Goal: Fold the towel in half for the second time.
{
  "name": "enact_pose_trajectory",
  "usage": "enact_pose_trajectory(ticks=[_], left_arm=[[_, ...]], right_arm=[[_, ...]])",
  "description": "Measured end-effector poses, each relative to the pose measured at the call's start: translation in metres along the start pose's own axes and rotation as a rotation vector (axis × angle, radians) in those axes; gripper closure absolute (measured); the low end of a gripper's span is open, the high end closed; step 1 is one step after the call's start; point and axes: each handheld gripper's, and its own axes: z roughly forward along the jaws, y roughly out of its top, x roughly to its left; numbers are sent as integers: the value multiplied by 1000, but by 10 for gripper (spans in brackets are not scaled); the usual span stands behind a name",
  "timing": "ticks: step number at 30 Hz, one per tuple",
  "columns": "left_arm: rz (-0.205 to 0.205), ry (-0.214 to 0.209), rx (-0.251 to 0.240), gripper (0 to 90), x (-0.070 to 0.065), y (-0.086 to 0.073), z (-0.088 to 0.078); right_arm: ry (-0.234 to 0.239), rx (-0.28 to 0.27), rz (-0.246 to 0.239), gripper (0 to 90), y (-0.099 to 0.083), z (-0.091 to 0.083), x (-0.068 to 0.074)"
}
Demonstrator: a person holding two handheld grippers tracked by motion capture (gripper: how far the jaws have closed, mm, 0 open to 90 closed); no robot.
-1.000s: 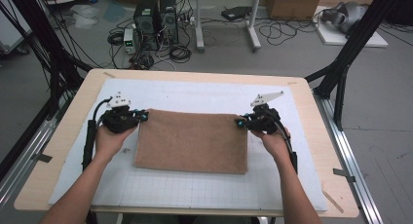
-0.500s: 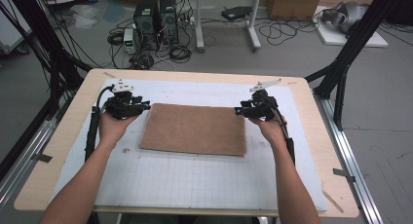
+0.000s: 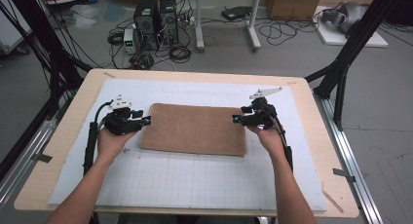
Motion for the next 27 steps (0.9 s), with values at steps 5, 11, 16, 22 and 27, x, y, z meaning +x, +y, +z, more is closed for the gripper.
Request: enact_pose_trajectory(ticks=[5,11,16,22,27], left_arm=[[19,-11,0,523,-4,-5,-5],[21,-14,0,429,-6,-7,-10],[13,-43,-2,347,-9,-7,-15],[21,-49,-17,244,-11,-9,-25],[34,-53,-12,227,-12,-11,-35]], right_arm=[[11,-15,13,323,-4,1,7],[39,-54,26,200,-4,1,16],[31,-82,19,168,-7,-4,23],[31,-104,14,131,-14,-11,30],[32,-126,8,121,-20,-20,35]])
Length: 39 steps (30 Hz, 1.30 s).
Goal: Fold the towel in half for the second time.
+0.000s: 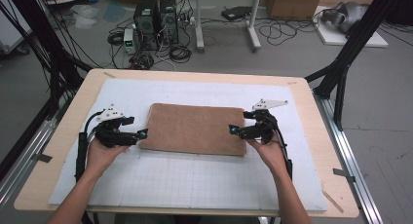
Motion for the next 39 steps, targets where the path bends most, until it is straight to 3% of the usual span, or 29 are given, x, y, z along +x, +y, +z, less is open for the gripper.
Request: enact_pose_trajectory(ticks=[12,20,28,39], left_arm=[[43,-13,3,196,-13,-10,-13],[43,-18,1,193,-16,-18,-21],[16,-16,-1,193,-14,-31,-25],[28,-16,-11,193,-20,-41,-34]], right_arm=[[-8,-2,-21,119,-13,-20,8],[-13,-4,-27,119,-28,-30,11],[-17,-1,-21,119,-40,-36,13],[-19,4,-42,119,-47,-38,23]])
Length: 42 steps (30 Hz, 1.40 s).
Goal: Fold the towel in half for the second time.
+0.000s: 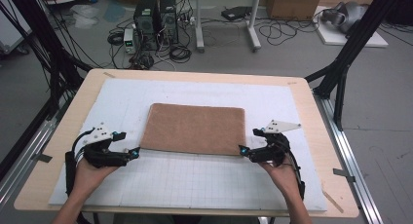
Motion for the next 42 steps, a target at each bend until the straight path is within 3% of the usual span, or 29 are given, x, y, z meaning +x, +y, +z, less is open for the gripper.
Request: enact_pose_trajectory(ticks=[10,17,26,42], left_arm=[[-25,-4,-6,193,-3,-14,-10],[-20,-8,9,193,-8,-23,-10],[-11,-8,-5,193,-16,-28,-17],[14,35,1,193,-22,-41,-30]], right_arm=[[-16,-22,2,119,-11,-13,6],[-24,-27,5,118,-24,-22,10],[-37,-22,7,118,-38,-28,14],[-50,-34,21,116,-53,-39,22]])
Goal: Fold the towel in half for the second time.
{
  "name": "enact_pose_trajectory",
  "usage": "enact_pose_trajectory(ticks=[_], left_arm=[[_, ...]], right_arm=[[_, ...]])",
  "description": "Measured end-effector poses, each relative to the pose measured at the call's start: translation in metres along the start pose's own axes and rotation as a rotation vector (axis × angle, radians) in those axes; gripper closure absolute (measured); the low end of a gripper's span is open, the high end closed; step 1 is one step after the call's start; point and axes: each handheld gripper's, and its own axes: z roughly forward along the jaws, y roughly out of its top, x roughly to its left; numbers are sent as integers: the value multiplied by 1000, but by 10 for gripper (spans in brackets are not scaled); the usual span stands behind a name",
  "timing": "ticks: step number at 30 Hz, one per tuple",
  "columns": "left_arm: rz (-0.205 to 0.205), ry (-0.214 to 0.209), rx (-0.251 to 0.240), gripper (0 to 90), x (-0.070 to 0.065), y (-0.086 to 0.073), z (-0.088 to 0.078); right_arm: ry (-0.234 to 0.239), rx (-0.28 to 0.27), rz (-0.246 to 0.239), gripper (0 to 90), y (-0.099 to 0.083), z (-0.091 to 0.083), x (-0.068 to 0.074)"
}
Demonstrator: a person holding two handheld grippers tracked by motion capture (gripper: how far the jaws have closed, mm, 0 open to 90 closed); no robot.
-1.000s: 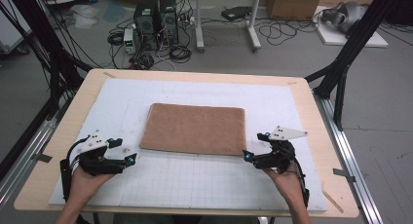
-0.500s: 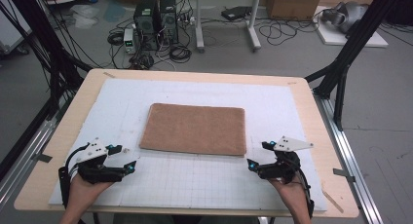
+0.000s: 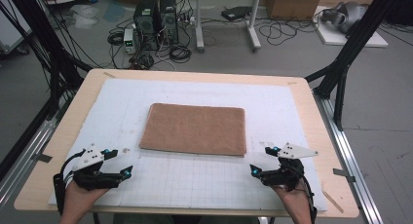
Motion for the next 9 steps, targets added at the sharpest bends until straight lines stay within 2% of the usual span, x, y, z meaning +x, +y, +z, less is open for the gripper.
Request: enact_pose_trajectory(ticks=[9], left_arm=[[5,13,-14,191,-4,-2,-5]], right_arm=[[-23,2,1,116,-11,-5,4]])
